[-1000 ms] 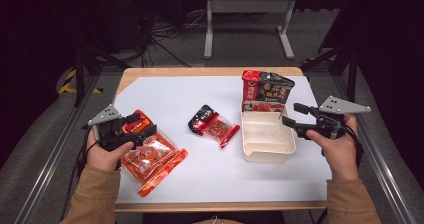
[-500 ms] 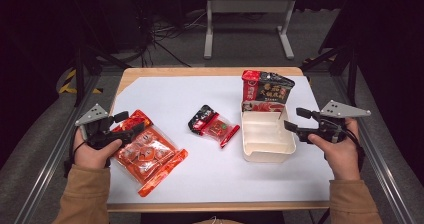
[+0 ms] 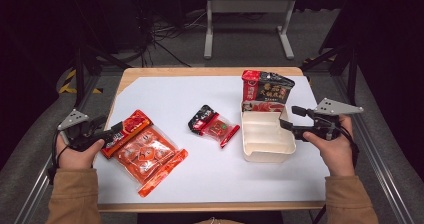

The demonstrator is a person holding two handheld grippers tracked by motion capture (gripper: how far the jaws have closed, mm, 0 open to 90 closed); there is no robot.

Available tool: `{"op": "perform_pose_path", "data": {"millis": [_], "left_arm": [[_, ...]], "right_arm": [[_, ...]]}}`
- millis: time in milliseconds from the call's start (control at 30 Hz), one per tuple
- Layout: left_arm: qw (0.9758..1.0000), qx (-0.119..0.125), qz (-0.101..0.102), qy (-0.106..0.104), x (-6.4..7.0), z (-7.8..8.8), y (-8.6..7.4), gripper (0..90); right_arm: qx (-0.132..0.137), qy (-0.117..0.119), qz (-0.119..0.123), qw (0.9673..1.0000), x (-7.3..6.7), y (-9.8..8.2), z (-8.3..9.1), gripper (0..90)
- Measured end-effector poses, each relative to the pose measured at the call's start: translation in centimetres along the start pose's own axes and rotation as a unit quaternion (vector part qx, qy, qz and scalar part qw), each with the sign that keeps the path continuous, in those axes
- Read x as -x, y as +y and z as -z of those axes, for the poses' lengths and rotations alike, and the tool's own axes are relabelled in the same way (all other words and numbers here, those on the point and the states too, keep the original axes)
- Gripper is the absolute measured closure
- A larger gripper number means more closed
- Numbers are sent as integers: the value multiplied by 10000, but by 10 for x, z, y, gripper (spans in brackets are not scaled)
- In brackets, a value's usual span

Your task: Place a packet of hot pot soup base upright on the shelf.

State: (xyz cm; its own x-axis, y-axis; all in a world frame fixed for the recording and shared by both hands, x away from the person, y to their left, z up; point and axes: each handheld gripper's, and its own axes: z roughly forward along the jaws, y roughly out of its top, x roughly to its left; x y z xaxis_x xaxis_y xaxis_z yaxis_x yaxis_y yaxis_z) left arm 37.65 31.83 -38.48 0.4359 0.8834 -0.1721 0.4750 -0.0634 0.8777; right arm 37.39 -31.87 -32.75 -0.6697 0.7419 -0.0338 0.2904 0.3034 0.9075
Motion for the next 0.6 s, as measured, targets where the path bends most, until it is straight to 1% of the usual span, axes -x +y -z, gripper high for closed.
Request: {"op": "perform_pose_path", "data": {"millis": [133,167,233,333,367,400,467,500,567,600], "left_arm": [[9994,-151,54,305,-12,-2,-11,301],[9992,-195,63,350,-15,-3,-13,301],[9988,-255,147,392,-20,-5,-18,304],[9976,-431,234,484,-25,-6,-22,299],[9976,-431,234,484,-25,-6,-22,290],[9968,-567,298,471,-27,-7,-23,290],[9949,-768,399,523,-30,-9,-25,258],[9939,-836,428,573,-31,-9,-26,245],[9927,-885,475,671,-33,-10,-28,219],[9924,-907,499,665,-35,-11,-29,212]], "right_arm": [[-90,10,42,9999,-2,-1,-4,330],[-110,9,53,9999,-2,-2,-4,331],[-138,19,49,9999,-2,-3,-5,331],[-172,34,67,9998,-3,-3,-7,329],[-172,34,67,9998,-3,-3,-7,329],[-177,49,53,9998,-3,-3,-7,326],[-177,52,47,9998,-4,-3,-8,323],[-180,61,52,9998,-4,-4,-8,322],[-192,62,63,9998,-4,-4,-9,318],[-191,61,62,9998,-4,-4,-9,318]]}}
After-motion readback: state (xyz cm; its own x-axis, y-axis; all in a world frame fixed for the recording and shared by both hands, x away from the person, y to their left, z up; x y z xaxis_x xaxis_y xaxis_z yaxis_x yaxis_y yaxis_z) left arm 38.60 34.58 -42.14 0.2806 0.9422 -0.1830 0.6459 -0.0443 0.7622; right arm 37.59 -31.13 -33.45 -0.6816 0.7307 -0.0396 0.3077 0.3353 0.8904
